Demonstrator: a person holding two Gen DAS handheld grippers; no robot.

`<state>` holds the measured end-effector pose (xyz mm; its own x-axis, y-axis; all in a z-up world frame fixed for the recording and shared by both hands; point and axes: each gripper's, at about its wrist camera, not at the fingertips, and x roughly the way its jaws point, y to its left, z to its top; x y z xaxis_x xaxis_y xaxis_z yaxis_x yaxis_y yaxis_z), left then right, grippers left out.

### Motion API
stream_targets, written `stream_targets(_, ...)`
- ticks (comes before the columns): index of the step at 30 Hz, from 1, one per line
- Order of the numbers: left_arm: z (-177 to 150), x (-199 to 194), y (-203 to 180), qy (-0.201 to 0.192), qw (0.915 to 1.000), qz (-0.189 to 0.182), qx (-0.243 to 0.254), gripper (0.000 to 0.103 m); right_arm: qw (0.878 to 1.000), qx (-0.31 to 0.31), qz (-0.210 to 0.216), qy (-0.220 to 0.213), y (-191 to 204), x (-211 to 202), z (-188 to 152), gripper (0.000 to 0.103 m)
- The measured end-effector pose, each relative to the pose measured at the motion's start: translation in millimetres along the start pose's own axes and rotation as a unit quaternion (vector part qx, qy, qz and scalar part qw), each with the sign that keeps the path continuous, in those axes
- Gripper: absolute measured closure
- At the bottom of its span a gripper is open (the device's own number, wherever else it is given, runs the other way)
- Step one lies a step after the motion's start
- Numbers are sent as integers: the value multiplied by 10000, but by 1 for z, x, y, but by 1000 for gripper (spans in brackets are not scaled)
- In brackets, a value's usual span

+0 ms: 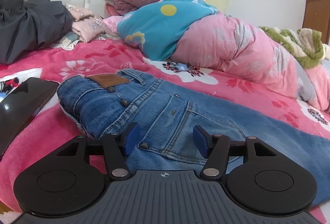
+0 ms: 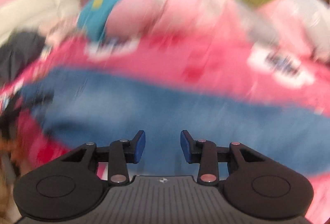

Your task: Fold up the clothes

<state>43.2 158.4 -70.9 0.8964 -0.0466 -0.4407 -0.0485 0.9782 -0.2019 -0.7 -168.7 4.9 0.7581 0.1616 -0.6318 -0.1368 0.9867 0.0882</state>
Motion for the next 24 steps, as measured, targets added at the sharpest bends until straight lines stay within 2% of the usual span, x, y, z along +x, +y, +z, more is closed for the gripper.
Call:
stream_targets(2, 2, -3, -1, 21, 10000, 37, -17, 44, 9991, 282, -172, -270, -17, 8, 2, 62)
stream_targets(4, 6, -10, -5, -32, 9999, 106, 21, 39, 9985, 439, -341, -20, -37, 34, -22, 61)
stream_targets(6, 12, -19, -14, -102, 9997, 108, 181, 38, 9986, 441, -299, -70, -50, 42, -55, 61)
stream_targets(9, 23, -31, -42, -173, 9987, -213, 427, 31, 9983, 396, -434, -29, -47, 28, -44, 60)
stream_targets(12, 26, -37, -84, -168, 9924, -771, 944, 19, 9967, 349, -527, -517, -53, 11, -29, 60)
stream_targets(13, 24, -36, -100, -91, 9887, -981, 1133, 15, 9958, 393, -578, -593, -58, 12, -28, 58)
stream_targets(15, 16, -27, -130, 249, 9801, -1316, 1465, 5, 9946, 622, -718, -426, -77, 24, -30, 53)
stream_targets(17, 7, -16, -158, 555, 9725, -1383, 1791, 5, 9905, 1051, -888, -1, -111, 40, -39, 51)
stream_targets(18, 2, -12, -170, 661, 9694, -1356, 1938, 5, 9875, 1388, -746, -52, -124, 34, -39, 54)
stream_targets(21, -5, -3, -197, 788, 9652, -1386, 2071, 5, 9729, 2242, -459, -318, -159, 14, -35, 51)
stream_targets(24, -10, 12, -217, 1066, 9627, -1390, 2064, 1, 9662, 2392, -715, -645, -189, 3, -34, 47)
